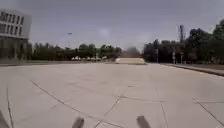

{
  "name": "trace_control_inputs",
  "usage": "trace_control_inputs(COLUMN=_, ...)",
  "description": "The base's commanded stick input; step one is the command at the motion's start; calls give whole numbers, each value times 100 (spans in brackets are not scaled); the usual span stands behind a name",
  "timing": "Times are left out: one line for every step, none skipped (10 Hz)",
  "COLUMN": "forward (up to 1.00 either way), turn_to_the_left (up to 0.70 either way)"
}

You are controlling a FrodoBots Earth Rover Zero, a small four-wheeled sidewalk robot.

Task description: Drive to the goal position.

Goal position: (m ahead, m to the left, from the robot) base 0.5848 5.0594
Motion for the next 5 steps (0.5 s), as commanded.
trace_control_inputs(forward=70, turn_to_the_left=35)
trace_control_inputs(forward=70, turn_to_the_left=35)
trace_control_inputs(forward=70, turn_to_the_left=35)
trace_control_inputs(forward=70, turn_to_the_left=35)
trace_control_inputs(forward=70, turn_to_the_left=35)
